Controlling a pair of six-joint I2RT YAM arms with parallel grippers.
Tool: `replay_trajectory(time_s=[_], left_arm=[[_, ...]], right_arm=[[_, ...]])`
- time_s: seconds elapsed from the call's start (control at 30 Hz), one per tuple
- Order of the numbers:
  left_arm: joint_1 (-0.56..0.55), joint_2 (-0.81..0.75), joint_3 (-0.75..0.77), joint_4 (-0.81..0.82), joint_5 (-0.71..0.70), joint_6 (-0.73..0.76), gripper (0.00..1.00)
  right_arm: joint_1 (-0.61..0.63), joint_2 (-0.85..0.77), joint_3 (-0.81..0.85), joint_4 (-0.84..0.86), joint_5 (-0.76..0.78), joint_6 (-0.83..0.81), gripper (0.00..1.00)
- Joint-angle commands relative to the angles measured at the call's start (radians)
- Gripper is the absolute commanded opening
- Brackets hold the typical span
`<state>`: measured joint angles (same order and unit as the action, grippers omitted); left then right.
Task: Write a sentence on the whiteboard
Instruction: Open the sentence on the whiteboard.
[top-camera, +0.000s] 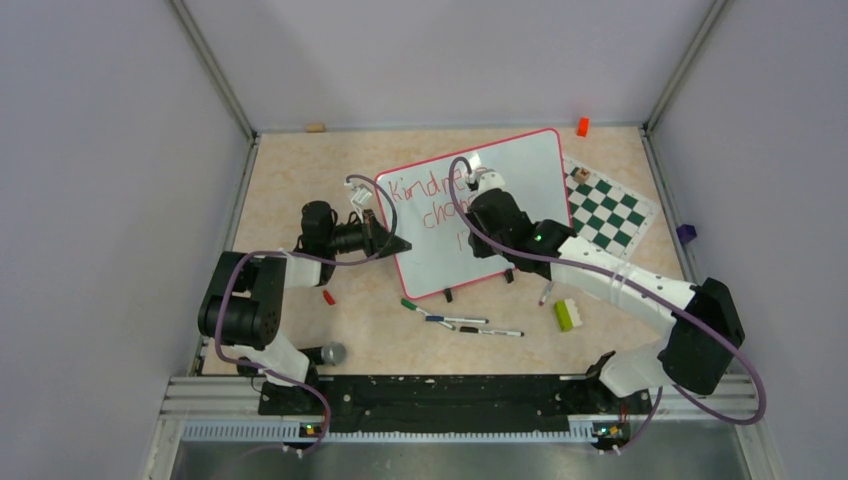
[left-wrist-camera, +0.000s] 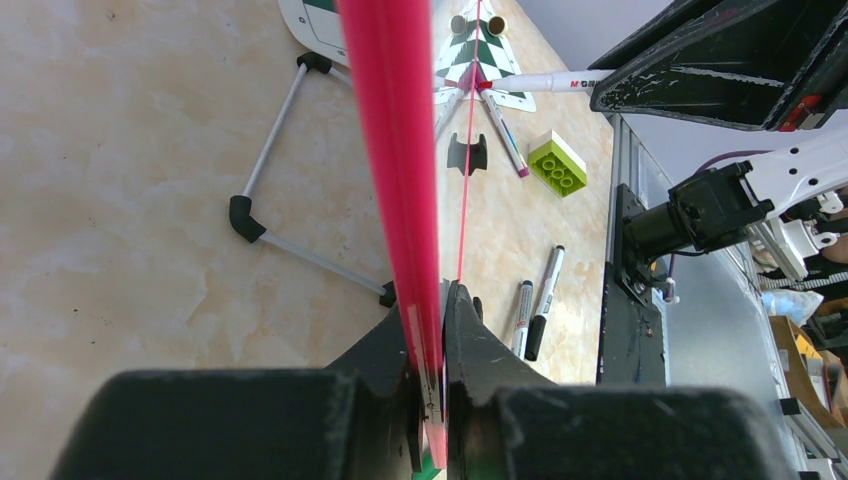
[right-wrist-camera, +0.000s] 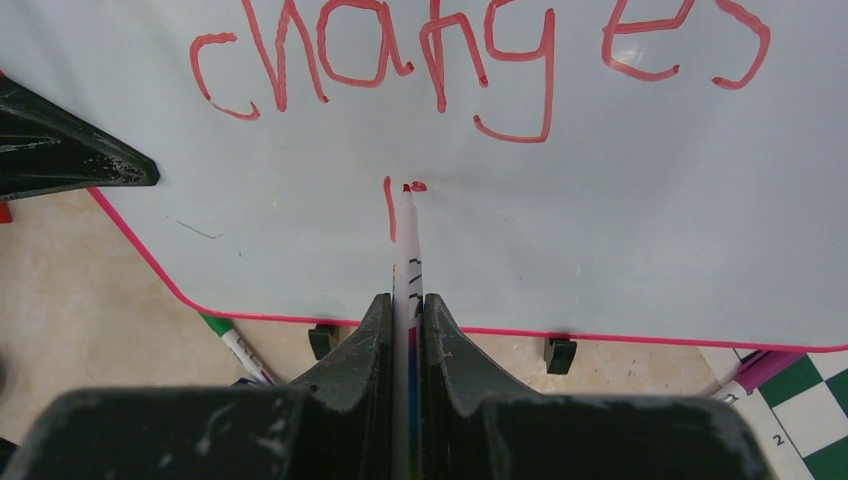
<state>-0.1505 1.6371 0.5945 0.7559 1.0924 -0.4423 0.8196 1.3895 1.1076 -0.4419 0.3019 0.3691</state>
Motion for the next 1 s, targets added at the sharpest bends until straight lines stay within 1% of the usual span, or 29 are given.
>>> replay_trajectory(time_s=[0.0,0.5,0.97], left_arm=[[0.003,0.049,-0.024,-0.099,-0.175,0.117,0.00],[0.003,0.050,-0.024,-0.099,-0.176,0.117,0.00],[0.003,0.049,-0.025,-0.100,-0.177,0.117,0.00]], right_arm=[[-0.009,-0.024,0.005,0.011,-0.002,-0.005,0.00],[-0.010,-0.002,-0.015,-0.003,0.021,-0.008,0.00],[-0.009,0.040,-0.010,0.022,0.020,-0.010,0.00]])
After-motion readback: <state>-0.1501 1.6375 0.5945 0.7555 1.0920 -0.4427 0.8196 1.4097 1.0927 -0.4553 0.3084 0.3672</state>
